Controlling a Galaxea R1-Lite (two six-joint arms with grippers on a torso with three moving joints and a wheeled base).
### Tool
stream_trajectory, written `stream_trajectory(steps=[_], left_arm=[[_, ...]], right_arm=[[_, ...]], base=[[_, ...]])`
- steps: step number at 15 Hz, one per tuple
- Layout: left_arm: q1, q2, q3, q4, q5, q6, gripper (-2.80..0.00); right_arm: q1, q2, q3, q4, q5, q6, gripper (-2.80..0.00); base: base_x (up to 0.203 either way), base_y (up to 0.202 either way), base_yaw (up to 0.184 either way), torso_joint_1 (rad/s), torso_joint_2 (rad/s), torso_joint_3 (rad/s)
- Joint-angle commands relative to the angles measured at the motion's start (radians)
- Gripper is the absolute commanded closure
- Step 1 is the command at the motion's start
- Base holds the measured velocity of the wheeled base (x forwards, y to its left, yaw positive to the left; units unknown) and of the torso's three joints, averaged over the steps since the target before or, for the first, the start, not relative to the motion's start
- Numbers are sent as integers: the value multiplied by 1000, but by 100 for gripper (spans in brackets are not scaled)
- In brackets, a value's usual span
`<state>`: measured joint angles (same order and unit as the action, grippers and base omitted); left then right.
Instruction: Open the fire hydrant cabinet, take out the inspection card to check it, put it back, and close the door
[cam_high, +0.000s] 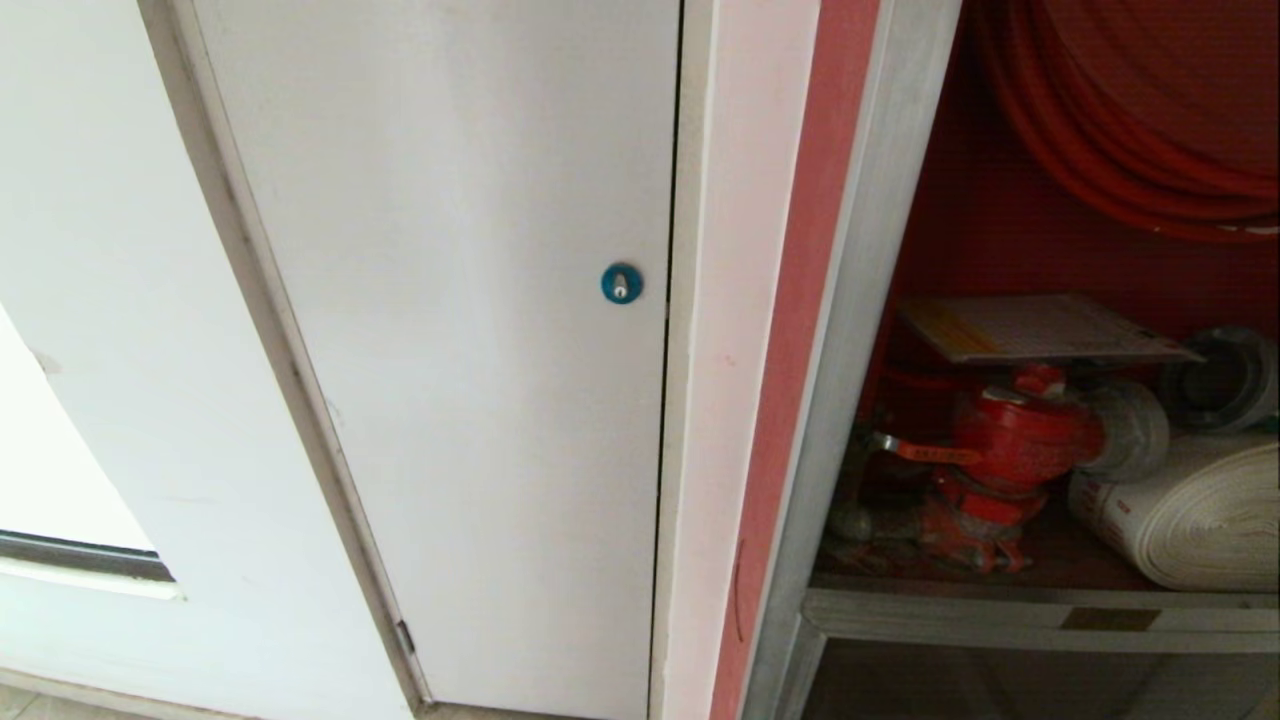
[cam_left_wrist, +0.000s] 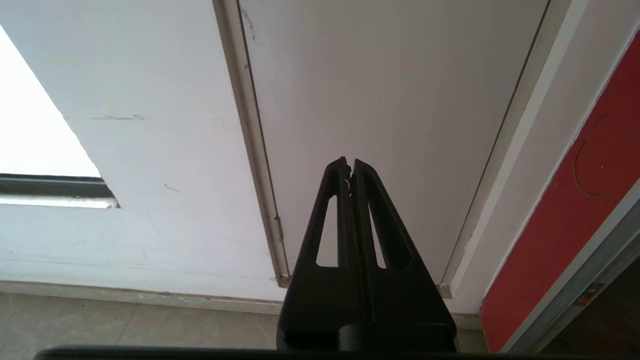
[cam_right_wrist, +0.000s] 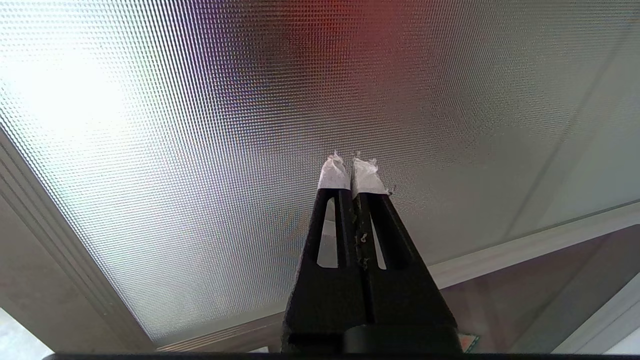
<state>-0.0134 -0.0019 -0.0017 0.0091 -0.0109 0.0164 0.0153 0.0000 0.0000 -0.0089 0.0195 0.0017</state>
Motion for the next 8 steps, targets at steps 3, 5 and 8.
stream_trajectory(steps=[3,5,8], left_arm=[[0,2,0,0,0,0,0],[0,2,0,0,0,0,0],[0,2,0,0,0,2,0]], right_arm=[[0,2,5,0,0,0,0],[0,2,5,0,0,0,0],[0,2,5,0,0,0,0]], base=[[0,0,0,0,0,0],[0,0,0,0,0,0],[0,0,0,0,0,0]])
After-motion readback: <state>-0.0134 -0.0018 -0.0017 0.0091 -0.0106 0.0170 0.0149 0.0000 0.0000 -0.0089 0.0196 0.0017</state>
